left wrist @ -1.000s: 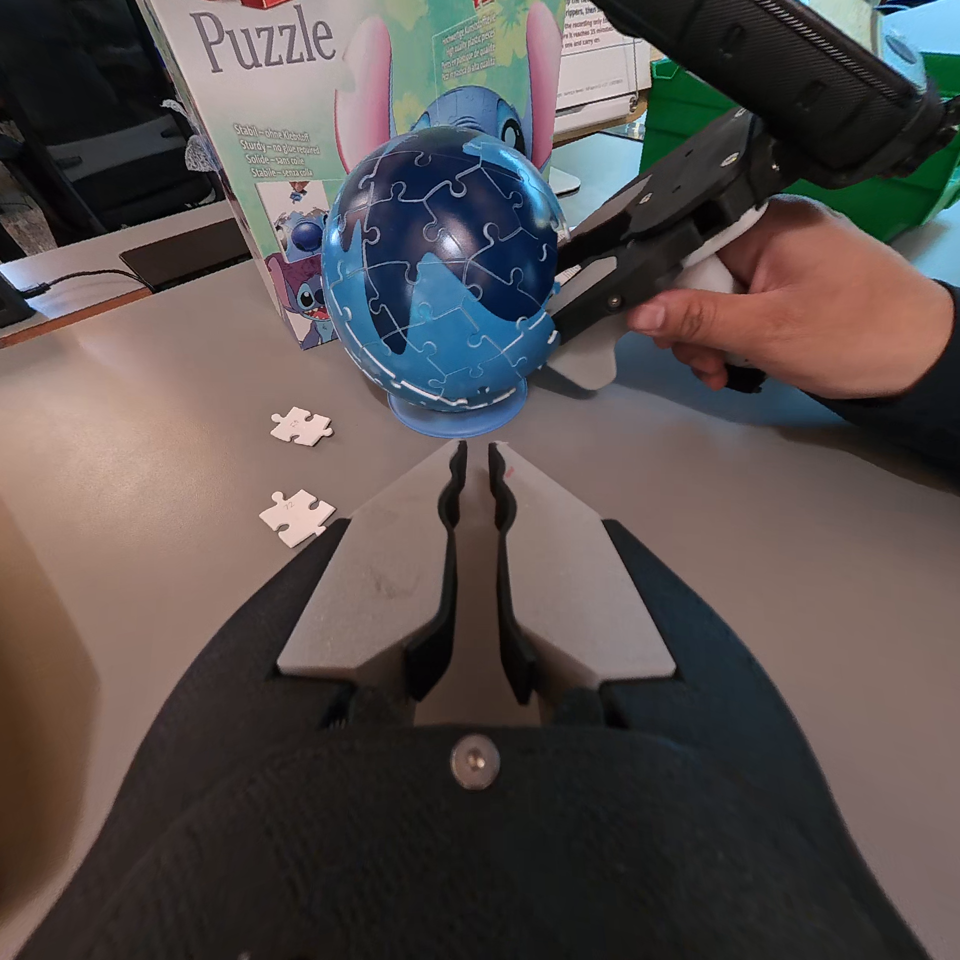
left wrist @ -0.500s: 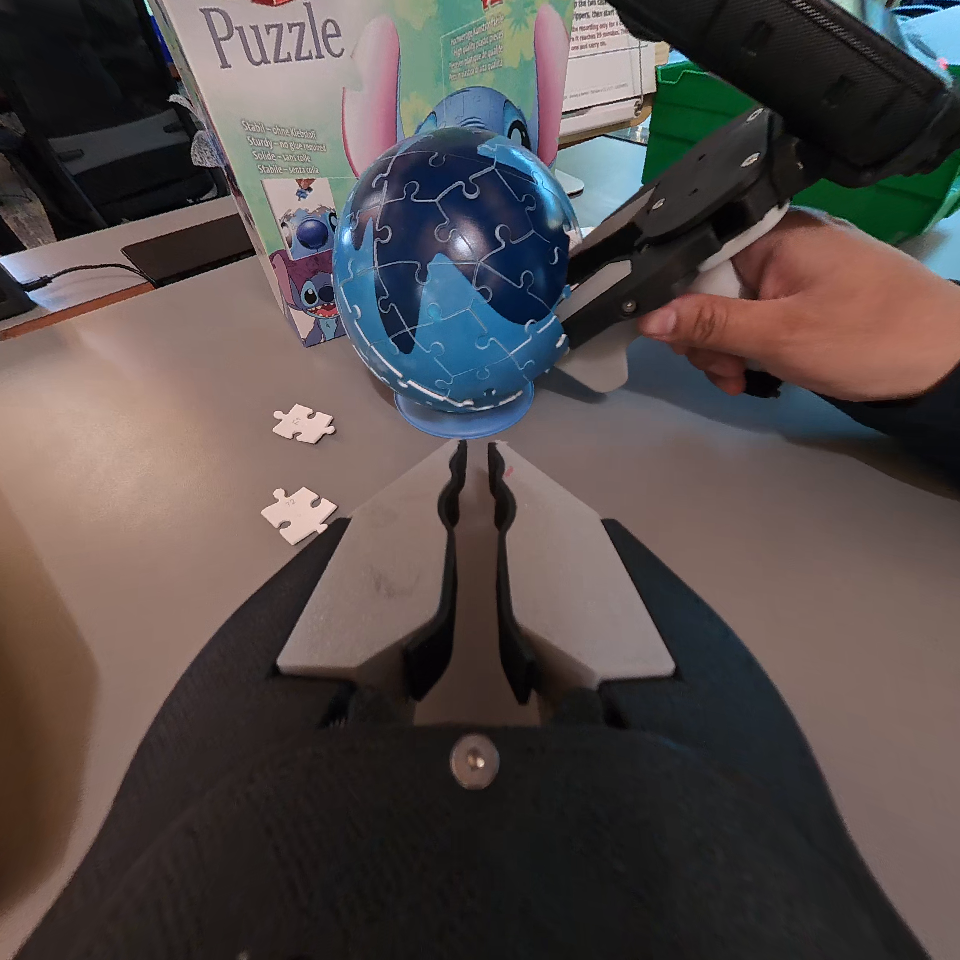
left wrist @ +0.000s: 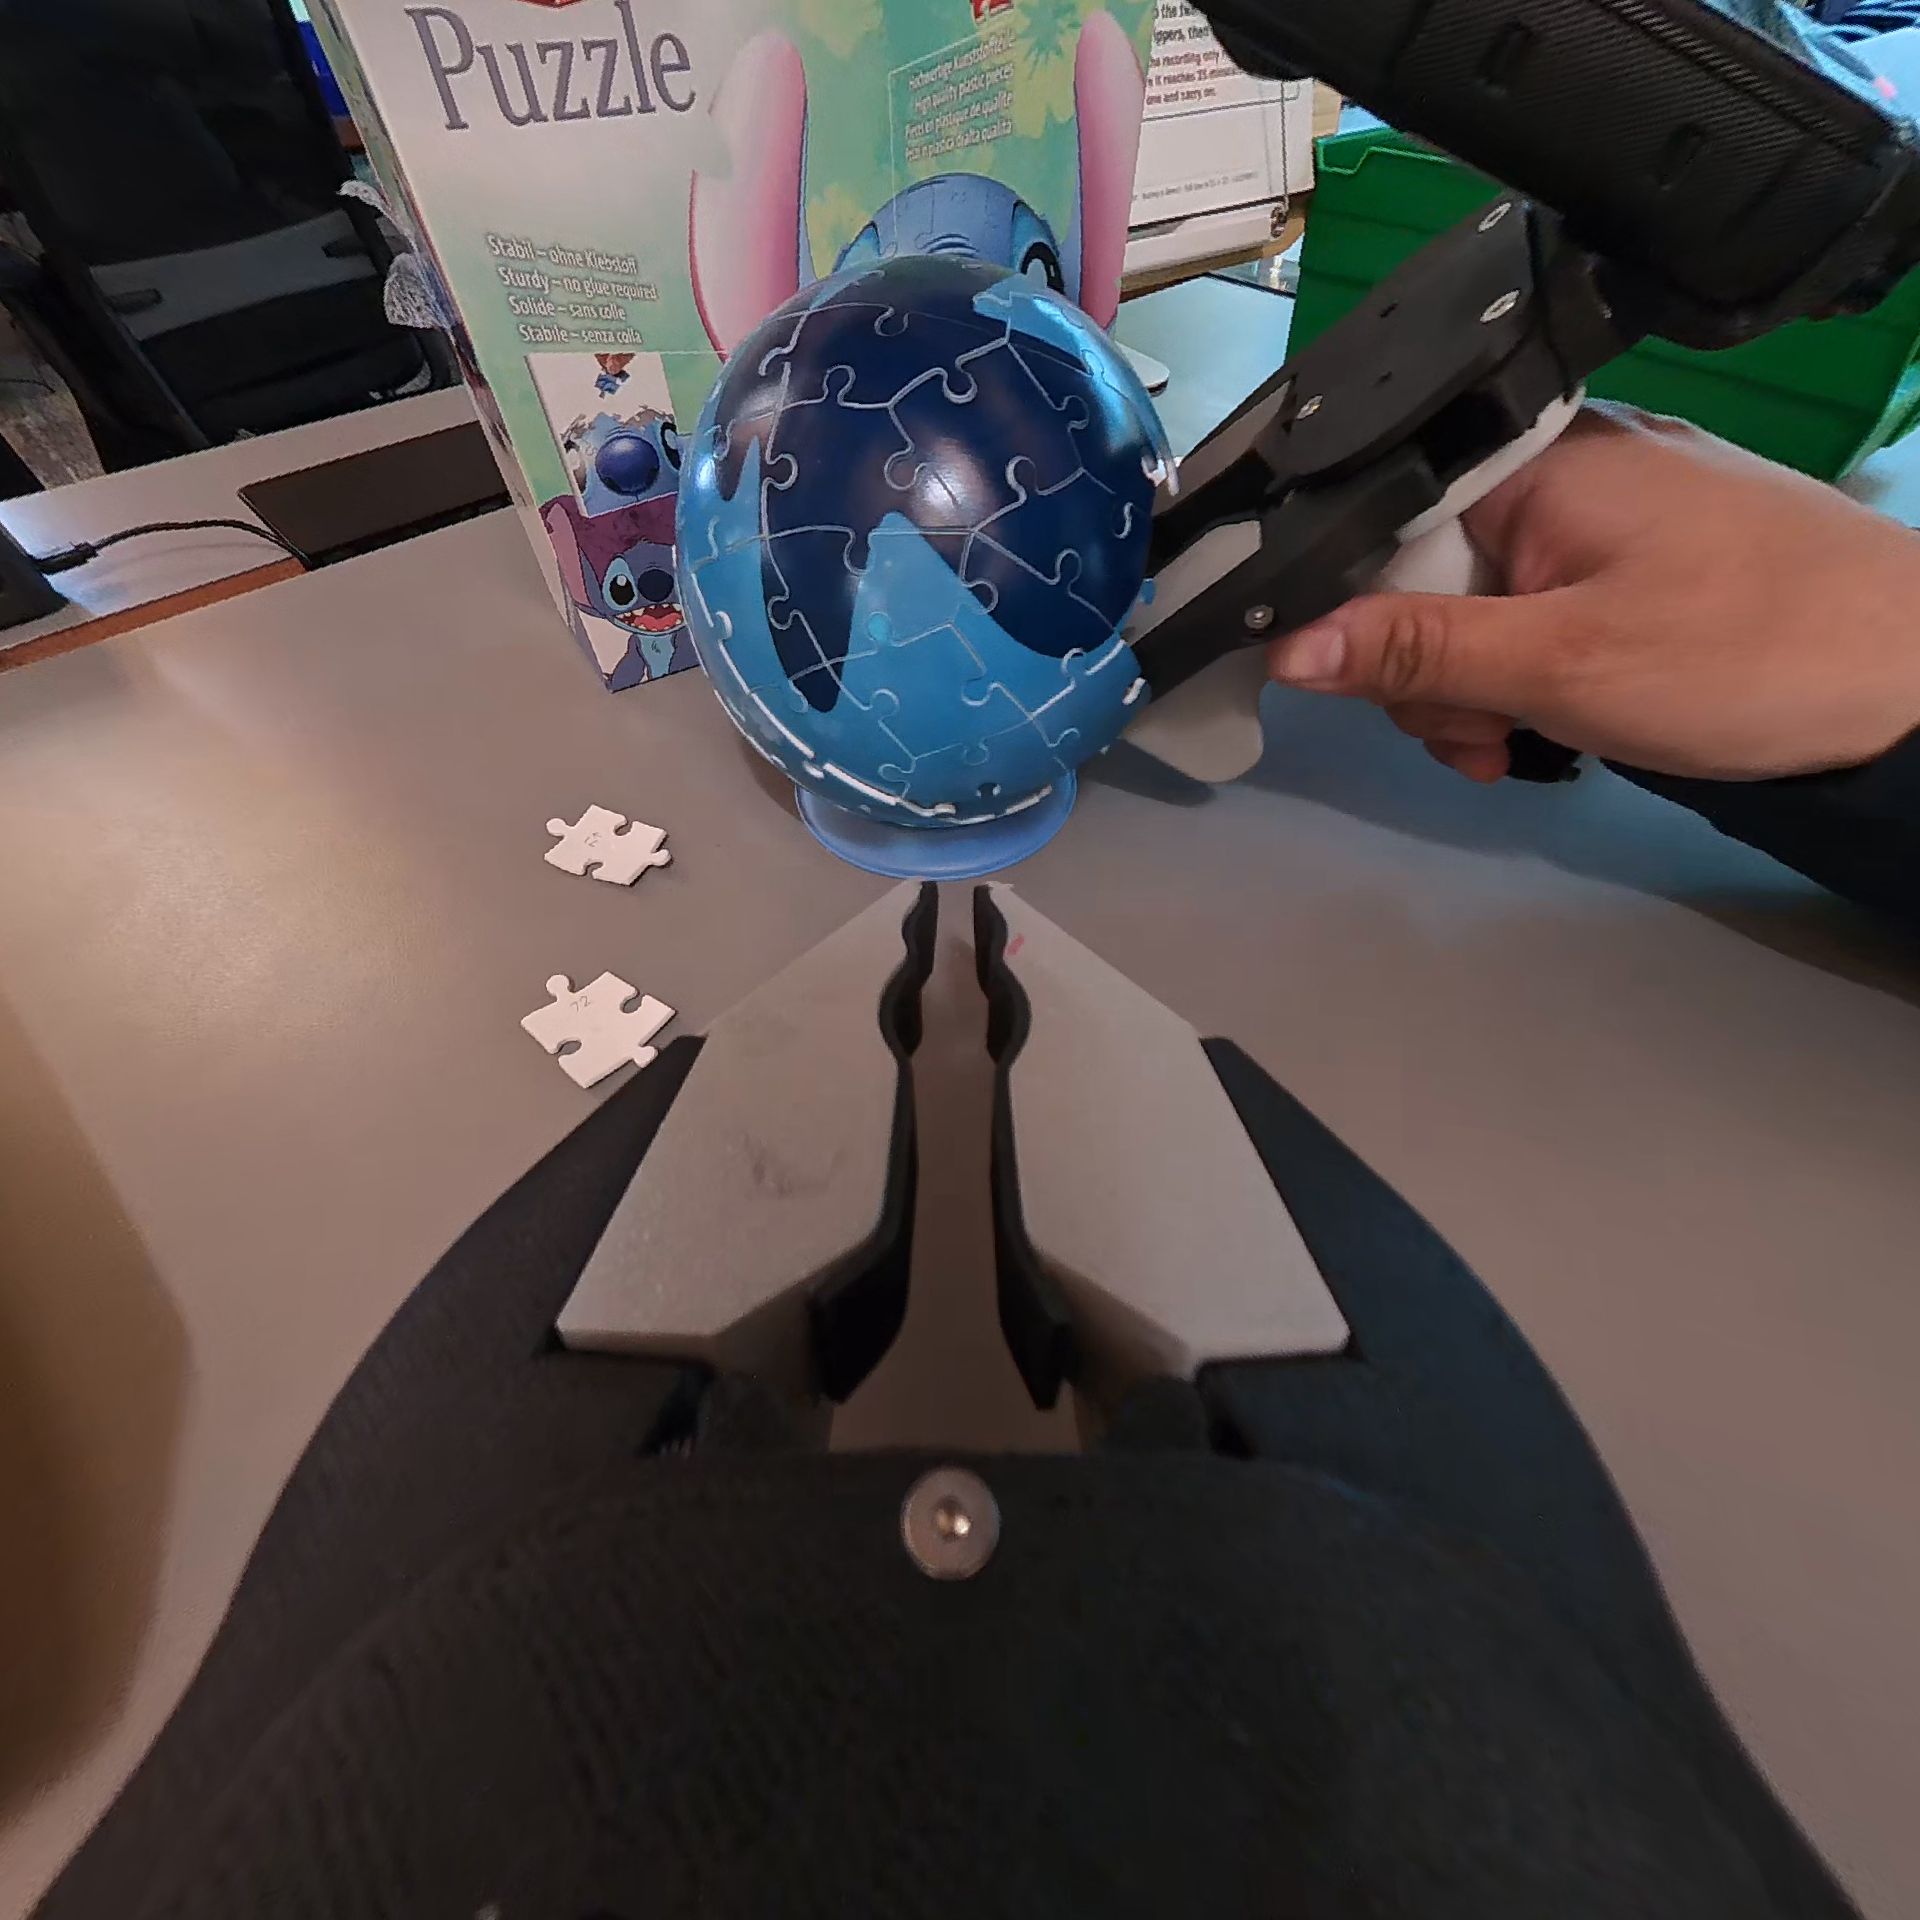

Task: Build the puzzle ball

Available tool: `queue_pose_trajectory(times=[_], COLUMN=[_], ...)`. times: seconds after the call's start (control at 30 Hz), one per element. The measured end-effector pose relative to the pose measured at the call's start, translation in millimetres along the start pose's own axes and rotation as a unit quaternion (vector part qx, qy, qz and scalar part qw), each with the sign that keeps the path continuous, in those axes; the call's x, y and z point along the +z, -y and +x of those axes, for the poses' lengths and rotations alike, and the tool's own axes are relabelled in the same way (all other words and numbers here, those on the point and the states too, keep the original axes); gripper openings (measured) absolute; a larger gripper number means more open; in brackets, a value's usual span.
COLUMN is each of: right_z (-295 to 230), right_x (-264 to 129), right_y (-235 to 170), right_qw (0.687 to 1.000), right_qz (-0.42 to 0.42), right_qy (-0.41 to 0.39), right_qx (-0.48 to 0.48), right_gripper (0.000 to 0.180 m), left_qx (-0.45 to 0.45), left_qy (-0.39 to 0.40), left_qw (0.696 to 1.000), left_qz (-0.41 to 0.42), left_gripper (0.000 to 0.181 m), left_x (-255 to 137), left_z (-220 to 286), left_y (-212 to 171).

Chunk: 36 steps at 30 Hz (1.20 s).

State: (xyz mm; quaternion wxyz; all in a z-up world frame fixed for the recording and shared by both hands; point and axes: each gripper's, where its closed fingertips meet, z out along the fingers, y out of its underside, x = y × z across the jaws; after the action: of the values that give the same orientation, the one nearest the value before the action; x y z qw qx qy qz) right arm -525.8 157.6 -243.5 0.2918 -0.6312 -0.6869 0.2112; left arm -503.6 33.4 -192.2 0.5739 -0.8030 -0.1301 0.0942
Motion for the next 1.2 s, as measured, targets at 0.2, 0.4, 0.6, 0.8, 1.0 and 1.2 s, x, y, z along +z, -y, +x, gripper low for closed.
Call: queue_pose_trajectory(times=[0.2, 0.4, 0.6, 0.8, 1.0, 1.2], right_z=[3.1, 1.9, 2.5, 1.9, -0.9, 4.1], right_x=[-2.0, -2.9, 1.9, 2.3, -1.4, -9.7], right_y=[2.3, 7.4, 6.6, 2.7, -0.8, 4.7], right_qw=[1.000, 0.999, 1.000, 1.000, 1.000, 0.999], right_qz=[0.012, 0.027, 0.023, 0.014, 0.004, 0.028], right_qy=[-0.006, 0.008, 0.001, 0.006, 0.009, 0.008], right_qx=[-0.001, 0.016, 0.015, 0.014, 0.013, 0.015], right_gripper=[0.059, 0.061, 0.061, 0.061, 0.057, 0.060], left_qx=[0.000, -0.001, 0.000, -0.001, -0.002, -0.003], left_qy=[-0.001, -0.001, -0.001, -0.002, -0.002, -0.003], left_qw=[1.000, 1.000, 1.000, 1.000, 1.000, 1.000], left_qz=[-0.002, -0.001, -0.001, 0.000, -0.001, -0.001], left_gripper=[0.004, 0.004, 0.003, 0.003, 0.004, 0.003], left_x=[0.3, 1.1, 0.5, -0.6, 0.3, 0.0], left_z=[0.5, 0.4, 1.2, 0.1, 0.2, 0.3], left_y=[-0.6, 0.2, -0.1, 0.0, -0.3, -0.5])
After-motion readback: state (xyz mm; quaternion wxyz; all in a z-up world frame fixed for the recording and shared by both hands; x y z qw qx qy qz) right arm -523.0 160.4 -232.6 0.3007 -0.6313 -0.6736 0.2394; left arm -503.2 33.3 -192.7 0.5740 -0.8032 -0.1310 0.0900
